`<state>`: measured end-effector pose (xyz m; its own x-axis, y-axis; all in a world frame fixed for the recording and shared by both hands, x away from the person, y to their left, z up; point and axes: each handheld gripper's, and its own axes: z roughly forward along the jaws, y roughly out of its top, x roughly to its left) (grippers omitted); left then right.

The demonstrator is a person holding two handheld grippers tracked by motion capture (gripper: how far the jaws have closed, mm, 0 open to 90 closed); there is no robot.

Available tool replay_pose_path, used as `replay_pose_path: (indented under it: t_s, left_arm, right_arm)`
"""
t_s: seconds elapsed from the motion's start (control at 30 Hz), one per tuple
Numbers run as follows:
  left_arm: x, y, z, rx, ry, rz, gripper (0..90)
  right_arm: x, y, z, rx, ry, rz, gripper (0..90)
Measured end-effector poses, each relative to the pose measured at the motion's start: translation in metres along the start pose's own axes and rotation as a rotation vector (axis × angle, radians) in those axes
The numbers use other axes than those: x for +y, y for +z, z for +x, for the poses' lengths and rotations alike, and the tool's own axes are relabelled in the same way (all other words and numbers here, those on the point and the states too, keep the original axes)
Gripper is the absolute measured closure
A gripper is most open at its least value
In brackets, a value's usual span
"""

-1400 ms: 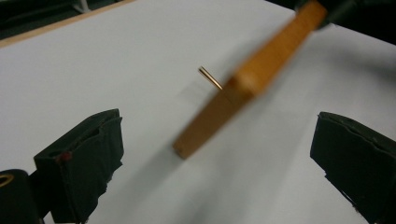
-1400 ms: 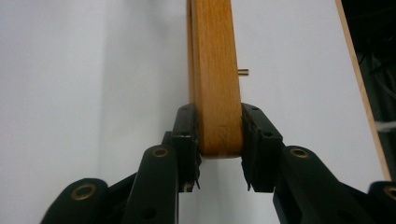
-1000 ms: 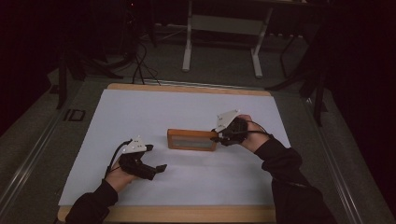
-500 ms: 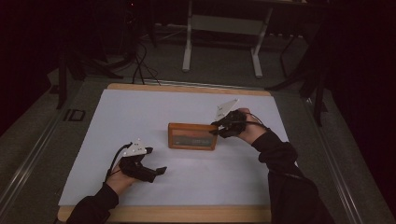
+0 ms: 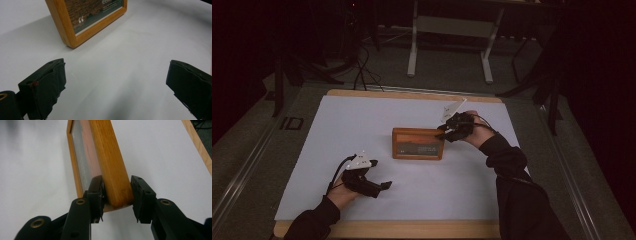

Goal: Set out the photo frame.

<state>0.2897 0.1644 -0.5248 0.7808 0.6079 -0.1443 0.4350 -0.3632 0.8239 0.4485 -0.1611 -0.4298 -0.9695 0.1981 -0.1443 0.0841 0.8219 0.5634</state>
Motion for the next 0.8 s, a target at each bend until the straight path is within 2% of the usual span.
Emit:
replay_pose_path:
  t_s: [0.47, 0.6, 0.7, 0.8]
  left_arm:
    - [-0.0013, 0.0018, 0.0001, -0.005, 0.010, 0.006, 3.1]
    - [-0.0011, 0.0020, -0.0005, -0.009, 0.014, 0.006, 3.1]
    - [-0.0012, 0.0019, -0.0006, -0.010, 0.014, 0.007, 3.1]
    - [-0.0015, 0.0020, -0.0003, -0.011, 0.012, 0.007, 3.1]
  right_arm:
    - [-0.0006, 0.0050, -0.0084, -0.008, 0.026, 0.001, 60.5]
    - [0.0018, 0.0050, -0.0077, -0.021, 0.073, 0.025, 59.1]
    - [0.0021, 0.0056, -0.0075, -0.028, 0.083, 0.040, 56.9]
    - [0.0010, 0.0059, -0.0078, -0.034, 0.088, 0.033, 55.2]
